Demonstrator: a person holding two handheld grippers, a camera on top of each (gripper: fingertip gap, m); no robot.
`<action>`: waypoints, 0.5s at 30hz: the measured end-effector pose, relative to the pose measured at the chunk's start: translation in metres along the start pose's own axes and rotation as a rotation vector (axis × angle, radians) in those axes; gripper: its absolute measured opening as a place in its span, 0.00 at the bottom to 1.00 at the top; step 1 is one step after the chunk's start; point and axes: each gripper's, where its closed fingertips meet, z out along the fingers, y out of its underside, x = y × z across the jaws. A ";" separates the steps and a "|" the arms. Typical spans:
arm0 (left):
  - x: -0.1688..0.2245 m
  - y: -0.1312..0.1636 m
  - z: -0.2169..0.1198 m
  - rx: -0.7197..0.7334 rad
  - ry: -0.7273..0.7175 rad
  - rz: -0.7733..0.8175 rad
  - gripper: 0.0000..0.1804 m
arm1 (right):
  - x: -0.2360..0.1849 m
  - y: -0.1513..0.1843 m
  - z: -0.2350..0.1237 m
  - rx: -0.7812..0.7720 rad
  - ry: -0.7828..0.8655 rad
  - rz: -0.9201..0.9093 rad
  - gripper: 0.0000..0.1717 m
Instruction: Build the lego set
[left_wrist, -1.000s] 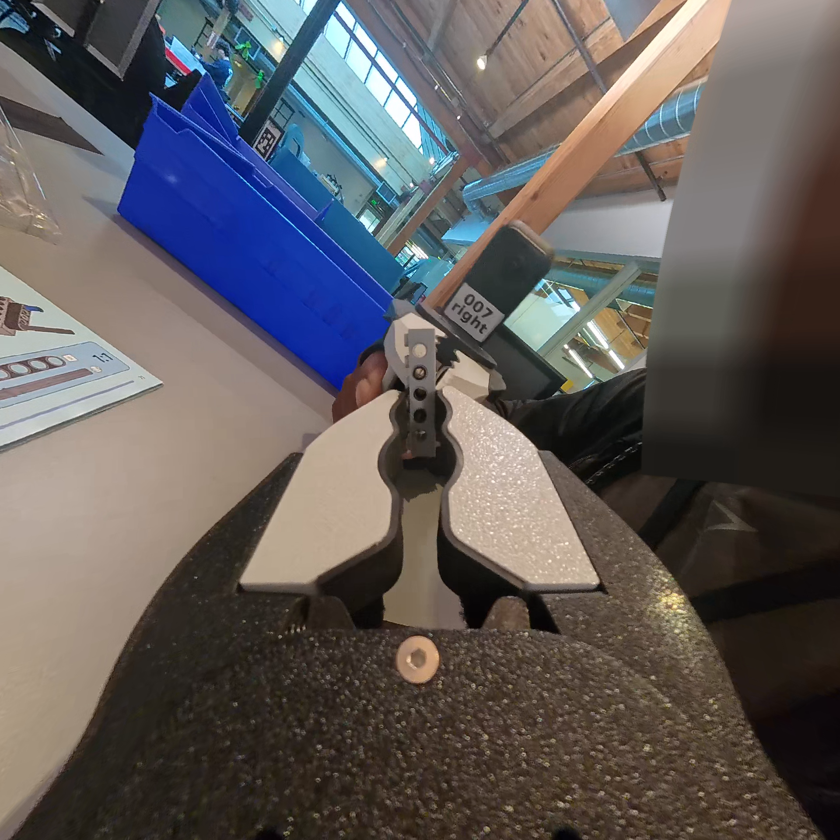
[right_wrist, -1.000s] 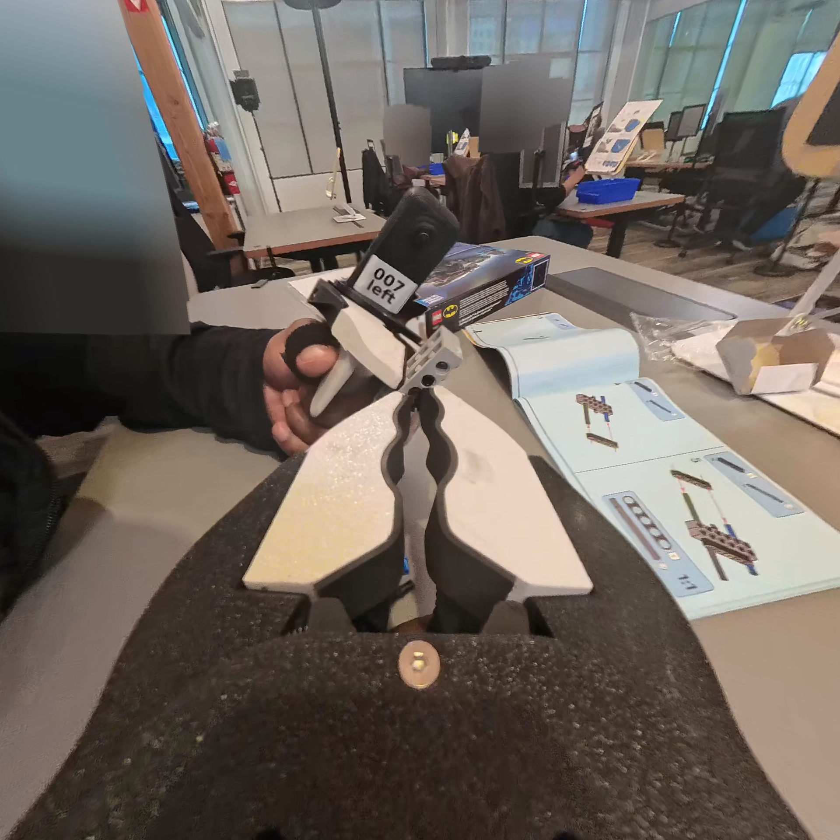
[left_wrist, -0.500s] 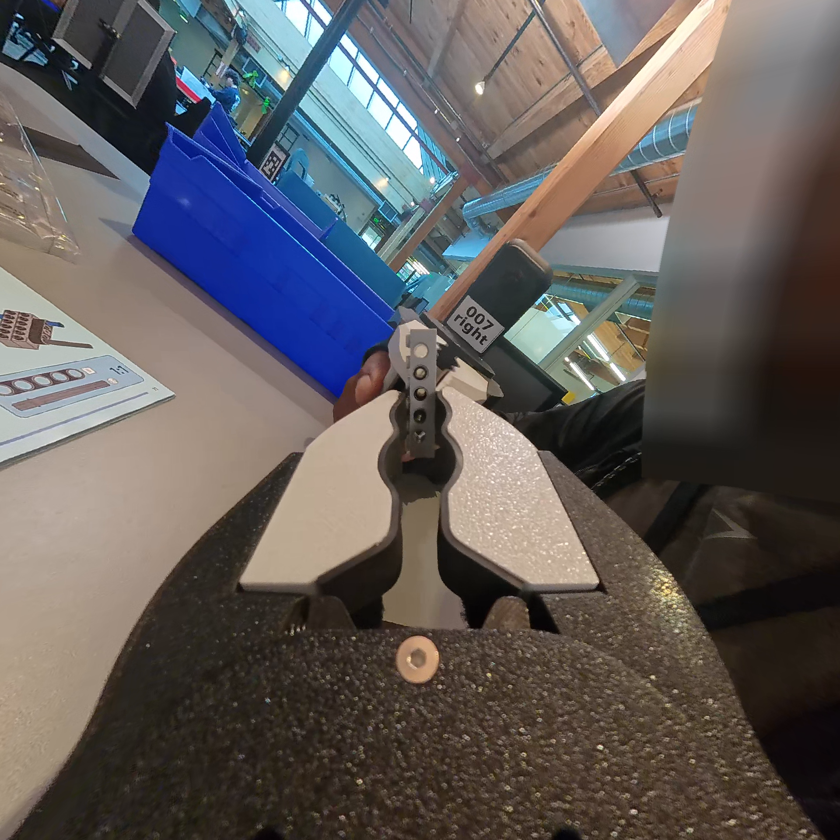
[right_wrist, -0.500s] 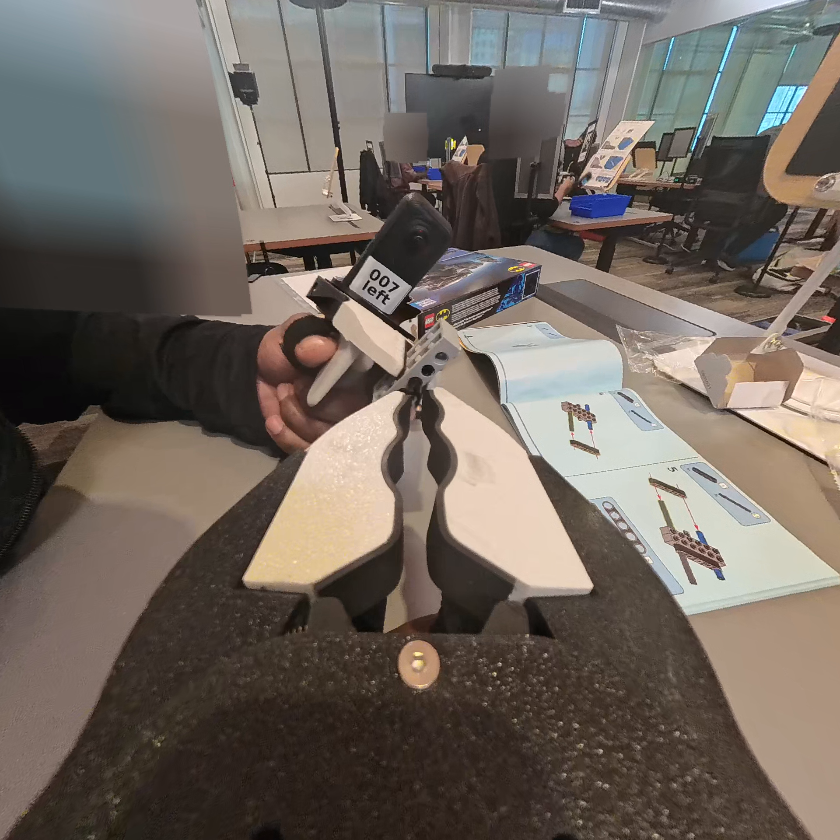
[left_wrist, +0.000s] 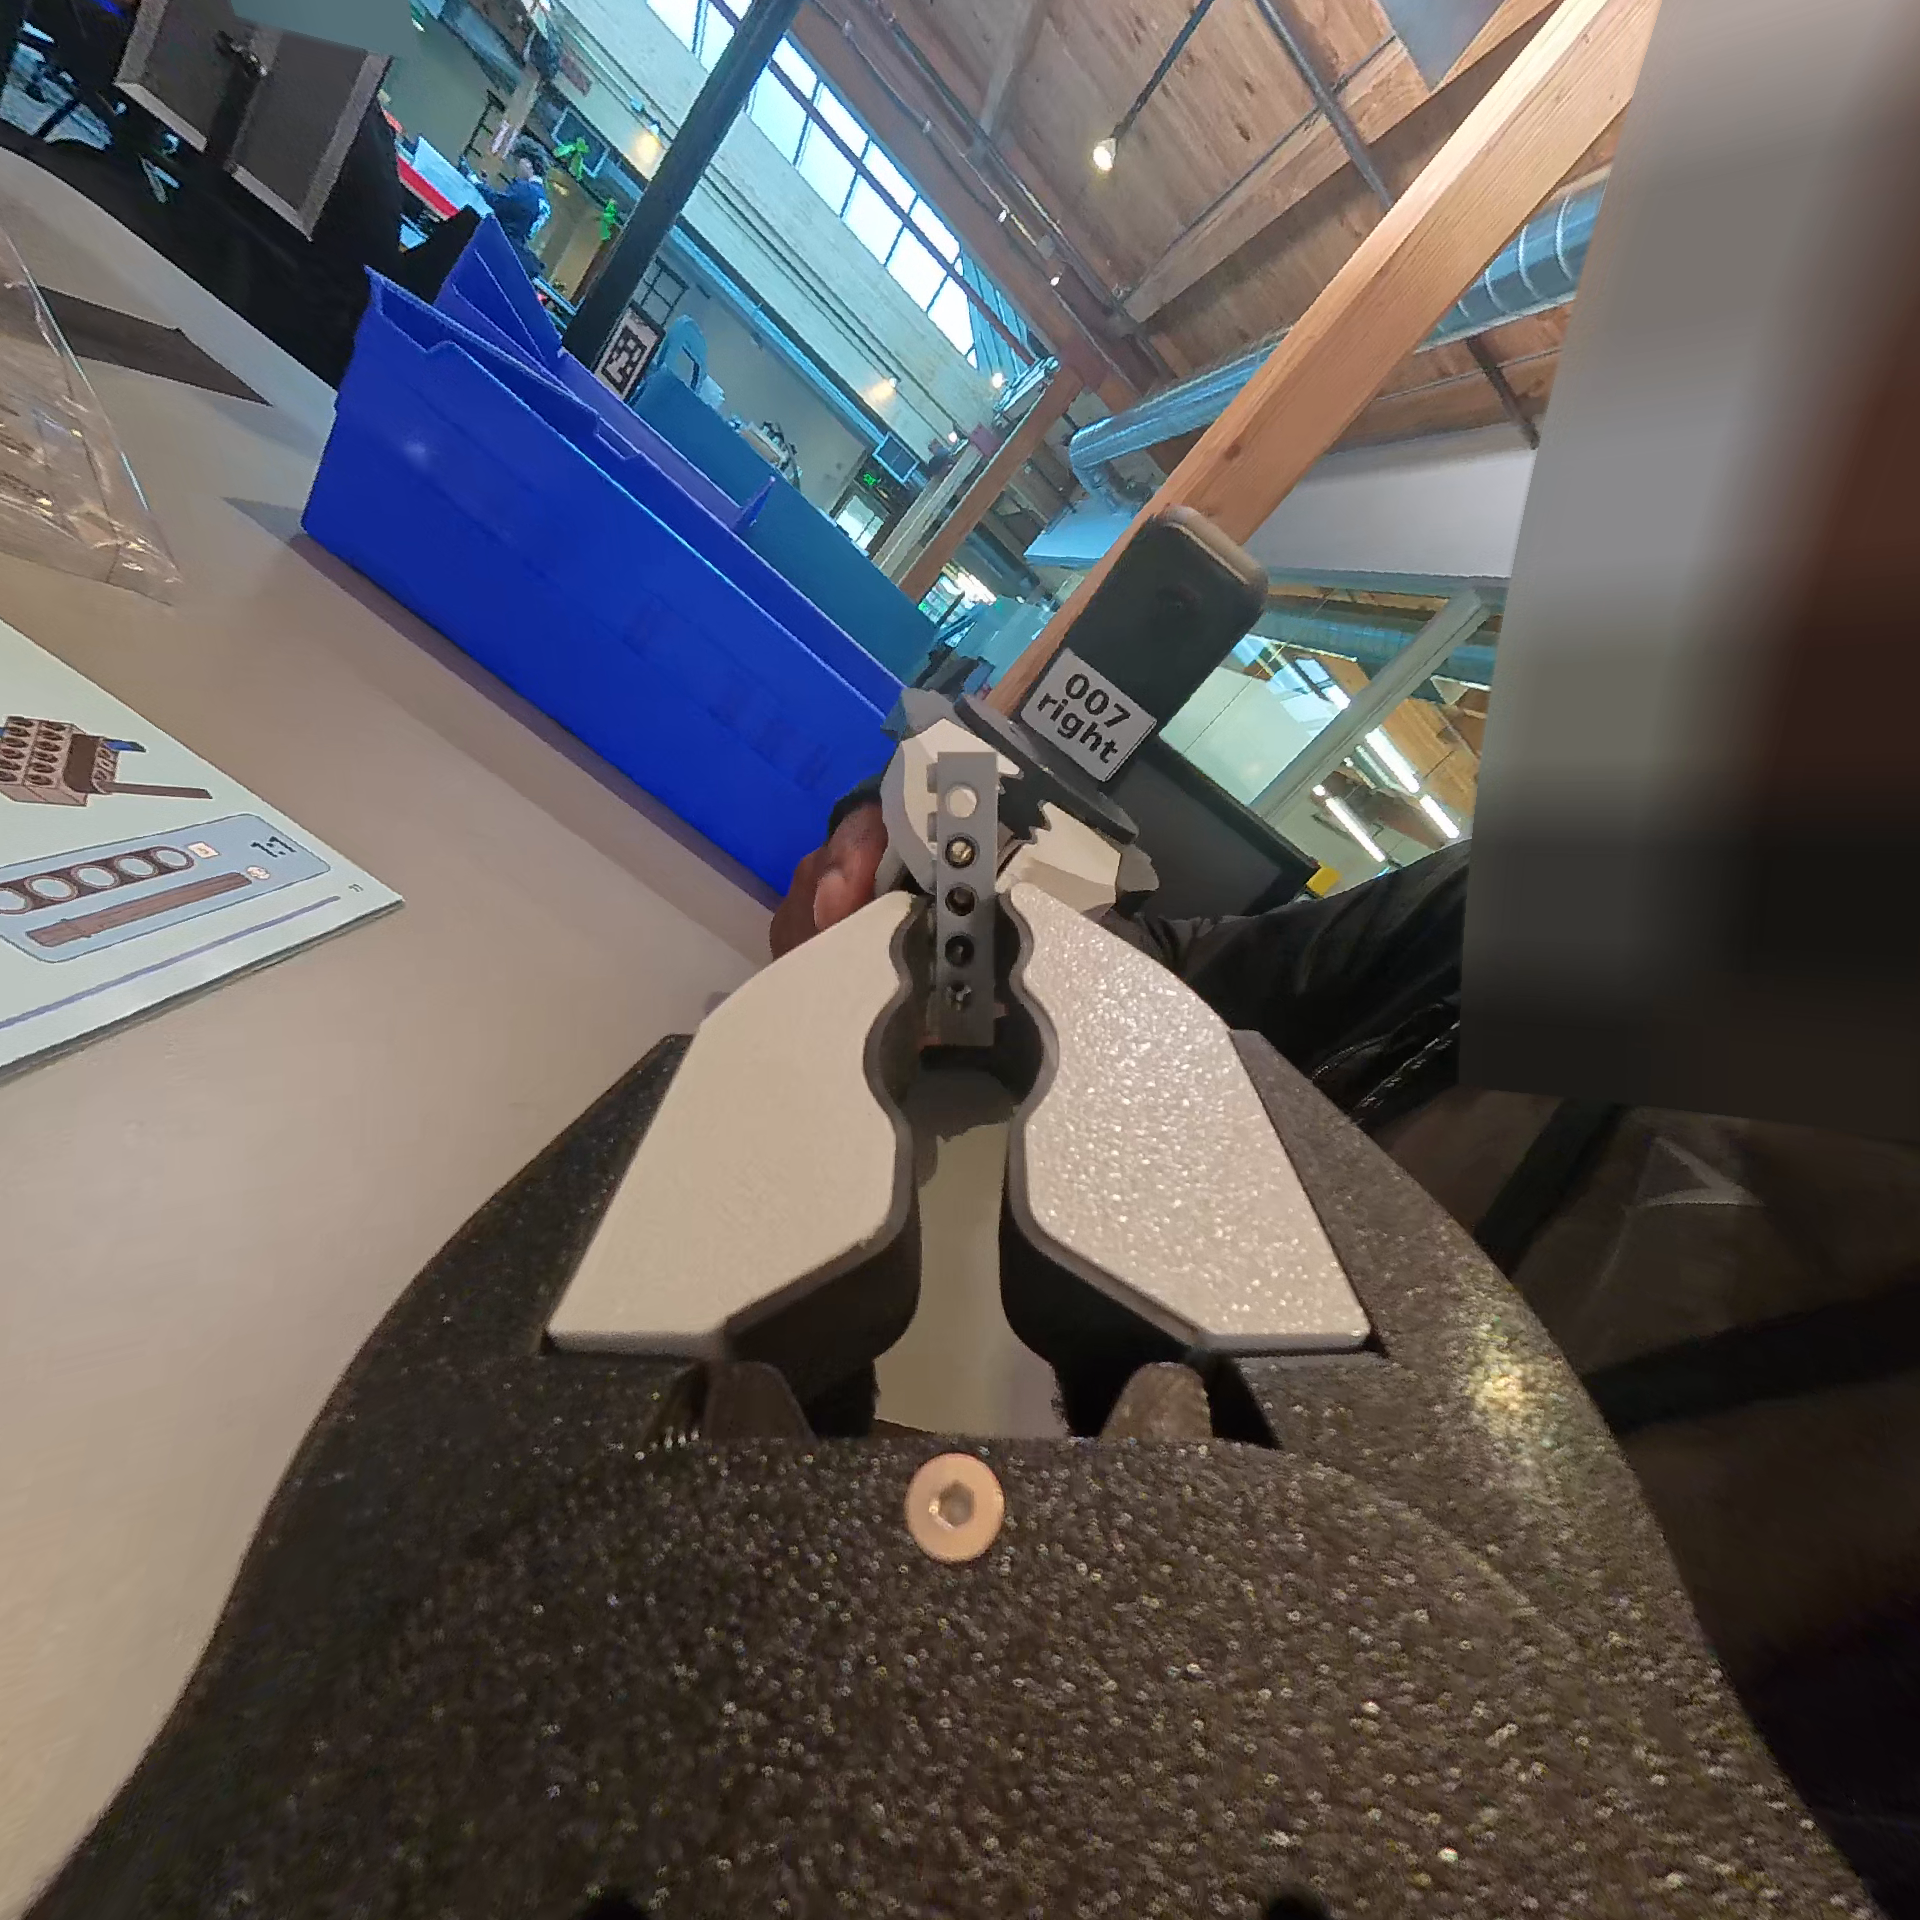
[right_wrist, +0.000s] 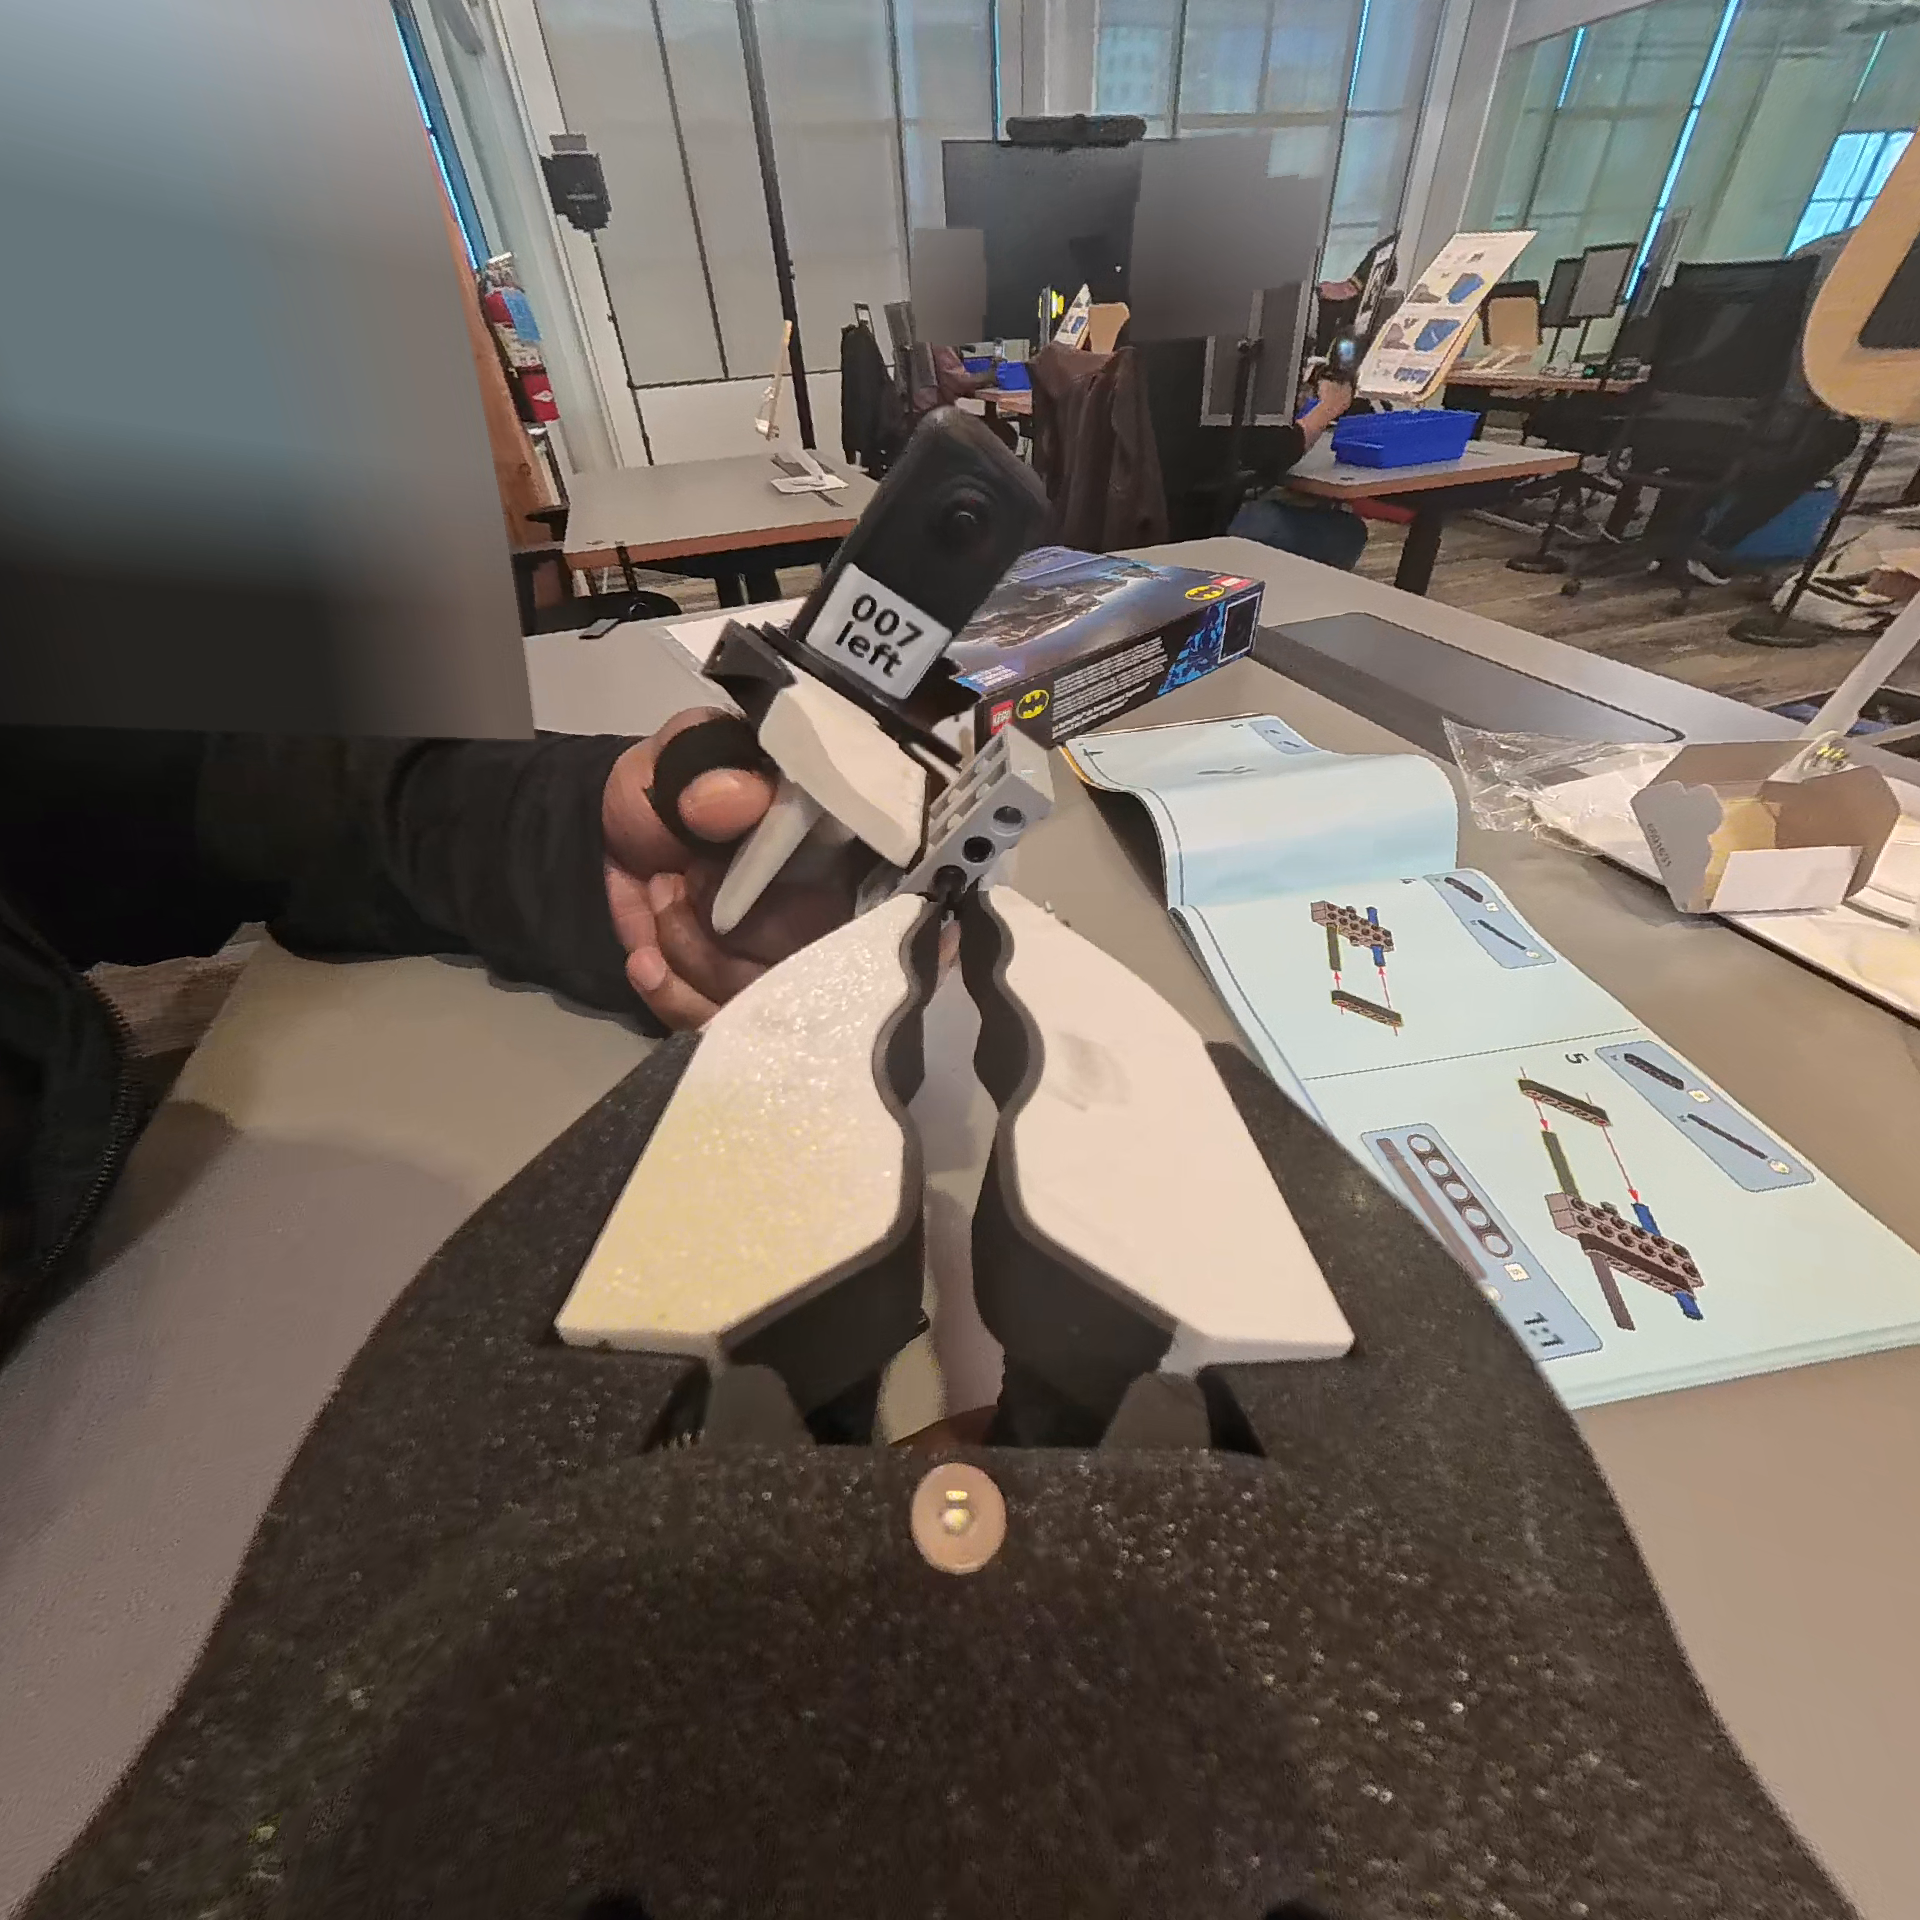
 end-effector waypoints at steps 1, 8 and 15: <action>-0.001 0.001 0.000 -0.007 -0.010 0.013 0.06 | 0.000 0.001 0.000 -0.003 -0.002 0.007 0.02; -0.003 0.004 0.000 -0.037 -0.039 0.048 0.06 | 0.000 0.004 0.001 -0.007 -0.023 0.071 0.02; -0.005 0.010 0.002 -0.086 -0.072 0.087 0.06 | 0.001 0.005 0.001 -0.009 -0.034 0.121 0.02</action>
